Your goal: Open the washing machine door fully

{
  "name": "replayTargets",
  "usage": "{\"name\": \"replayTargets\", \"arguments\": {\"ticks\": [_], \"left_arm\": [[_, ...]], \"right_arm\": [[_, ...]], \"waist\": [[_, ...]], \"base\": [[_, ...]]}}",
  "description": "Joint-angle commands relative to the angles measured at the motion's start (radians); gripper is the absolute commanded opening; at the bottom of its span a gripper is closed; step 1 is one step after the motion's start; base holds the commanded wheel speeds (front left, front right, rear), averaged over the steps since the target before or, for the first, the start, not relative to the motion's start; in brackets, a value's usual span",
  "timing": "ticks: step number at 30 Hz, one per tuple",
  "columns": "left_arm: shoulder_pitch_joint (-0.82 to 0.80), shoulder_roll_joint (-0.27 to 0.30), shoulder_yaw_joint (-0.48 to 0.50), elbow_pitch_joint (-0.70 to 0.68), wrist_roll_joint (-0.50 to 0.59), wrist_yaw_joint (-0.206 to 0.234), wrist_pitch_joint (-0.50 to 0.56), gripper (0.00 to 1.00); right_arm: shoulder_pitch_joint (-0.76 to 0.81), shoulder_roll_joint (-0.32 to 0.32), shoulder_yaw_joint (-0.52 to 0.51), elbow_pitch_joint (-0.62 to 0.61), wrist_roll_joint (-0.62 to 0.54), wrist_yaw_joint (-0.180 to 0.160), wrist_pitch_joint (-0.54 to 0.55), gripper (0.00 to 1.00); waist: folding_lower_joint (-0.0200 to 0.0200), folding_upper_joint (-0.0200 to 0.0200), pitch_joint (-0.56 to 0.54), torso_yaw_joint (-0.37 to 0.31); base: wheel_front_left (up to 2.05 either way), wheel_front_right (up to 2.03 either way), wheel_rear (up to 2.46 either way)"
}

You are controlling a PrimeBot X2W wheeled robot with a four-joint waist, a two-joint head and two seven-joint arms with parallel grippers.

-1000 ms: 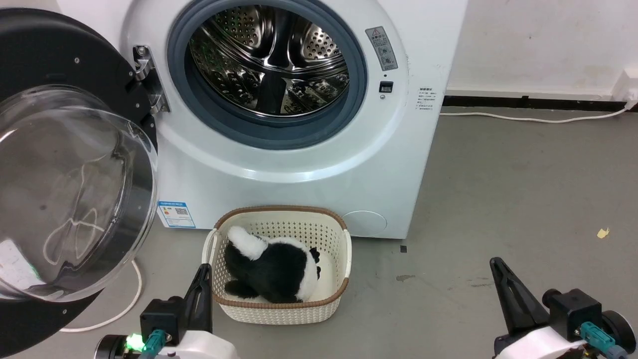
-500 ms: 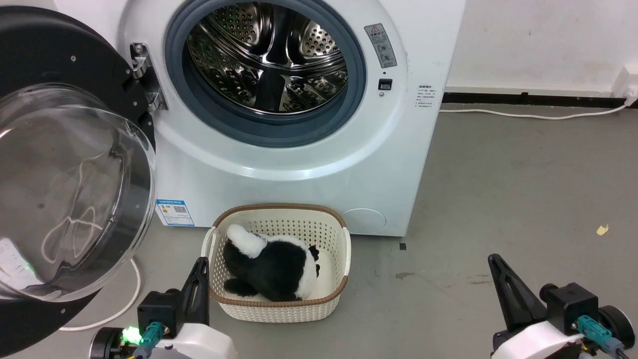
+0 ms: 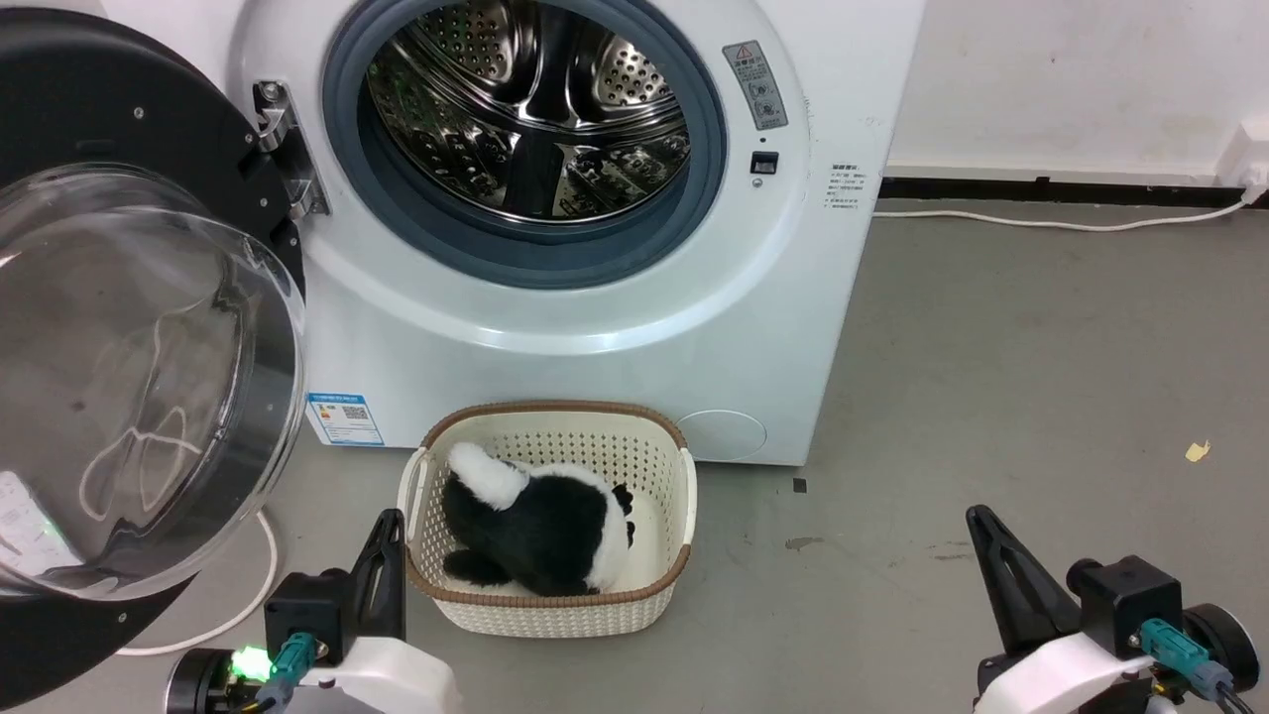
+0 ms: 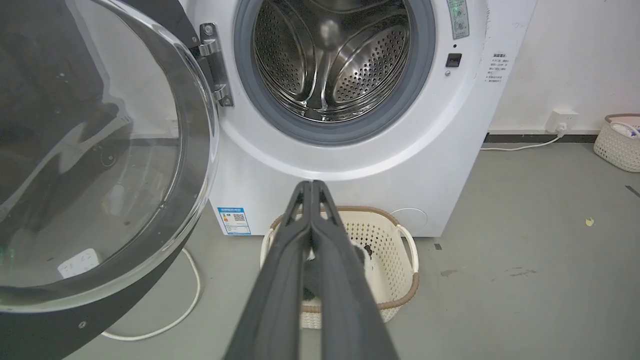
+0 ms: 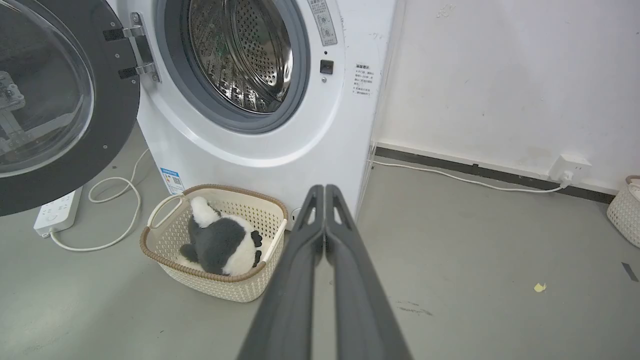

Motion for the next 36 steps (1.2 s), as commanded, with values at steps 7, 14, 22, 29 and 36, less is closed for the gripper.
{"name": "replayTargets", "arguments": {"ticks": [7, 14, 22, 29, 36], "left_arm": [[-0.017, 0.001, 0.011, -0.014, 0.018, -0.009, 0.019, 0.00], [-0.020, 0.001, 0.019, -0.022, 0.025, -0.013, 0.033, 0.00], [-0.020, 0.001, 0.019, -0.022, 0.025, -0.013, 0.033, 0.00], [-0.020, 0.001, 0.019, -0.022, 0.025, -0.013, 0.033, 0.00], [-0.020, 0.001, 0.019, -0.022, 0.025, -0.013, 0.033, 0.00]], "right_arm": [[-0.022, 0.004, 0.004, -0.006, -0.012, -0.001, 0.017, 0.00], [-0.026, 0.005, 0.005, -0.007, -0.015, -0.001, 0.030, 0.00], [-0.026, 0.005, 0.005, -0.007, -0.015, -0.001, 0.030, 0.00], [-0.026, 0.005, 0.005, -0.007, -0.015, -0.001, 0.030, 0.00], [-0.026, 0.005, 0.005, -0.007, -0.015, -0.001, 0.030, 0.00]], "waist": [[0.0000, 0.0000, 0.004, -0.001], [0.0000, 0.0000, 0.007, -0.003], [0.0000, 0.0000, 0.007, -0.003], [0.0000, 0.0000, 0.007, -0.003], [0.0000, 0.0000, 0.007, -0.003]], "base": [[0.00, 0.00, 0.00], [0.00, 0.00, 0.00], [0.00, 0.00, 0.00], [0.00, 0.00, 0.00], [0.00, 0.00, 0.00]]}}
